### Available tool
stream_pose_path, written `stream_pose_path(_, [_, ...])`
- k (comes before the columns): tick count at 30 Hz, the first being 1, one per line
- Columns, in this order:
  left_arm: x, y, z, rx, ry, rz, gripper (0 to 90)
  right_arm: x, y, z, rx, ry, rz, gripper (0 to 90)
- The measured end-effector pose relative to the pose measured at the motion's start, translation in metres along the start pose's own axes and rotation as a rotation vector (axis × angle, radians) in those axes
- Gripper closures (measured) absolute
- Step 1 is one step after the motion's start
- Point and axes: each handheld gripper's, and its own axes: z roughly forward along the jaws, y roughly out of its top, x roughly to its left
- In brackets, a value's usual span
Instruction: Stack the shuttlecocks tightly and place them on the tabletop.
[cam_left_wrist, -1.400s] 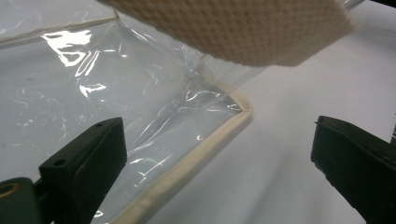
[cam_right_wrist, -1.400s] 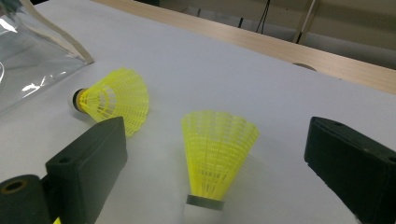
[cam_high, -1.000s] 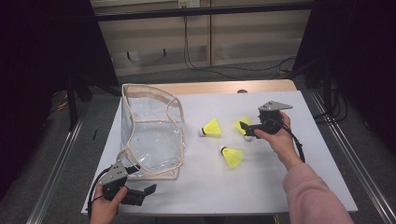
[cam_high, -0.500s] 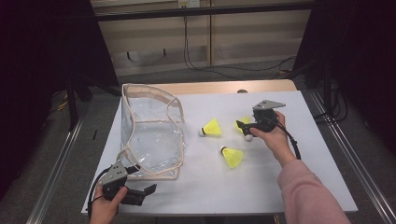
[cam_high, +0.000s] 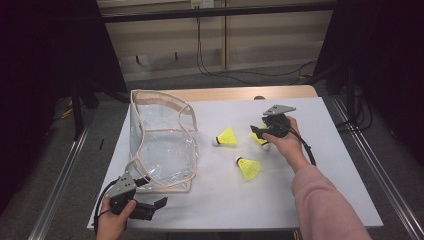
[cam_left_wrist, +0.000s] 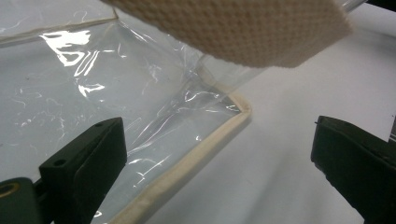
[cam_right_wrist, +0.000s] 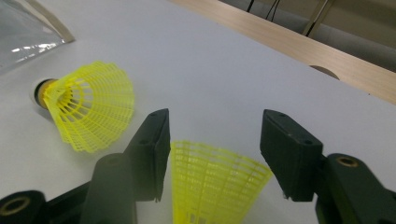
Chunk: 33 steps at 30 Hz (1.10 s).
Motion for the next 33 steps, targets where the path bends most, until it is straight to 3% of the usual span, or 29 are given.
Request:
stream_pose_path(7, [0.0,0.0,0.001,-0.004,0.0,-0.001,2.8,0.0,-0.003,0.005,0.039,0.026,-0.028,51.7])
stream_pose_path(16, [0.0,0.0,0.001,-0.004,0.0,-0.004,2.8,0.004,-0.001,-0.007,0.085,0.073,-0.044,83.2])
stream_pose_path(21, [0.0,0.0,0.001,-0.004,0.0,-0.008,2.8,0.003,0.003,-0.011,0.041,0.07,-0.018,85.4])
stream_pose_path(33, [0.0,0.0,0.001,-0.005,0.002,-0.003,2.8,-0.006,0.003,-0.012,-0.046,0.008,0.047,86.4])
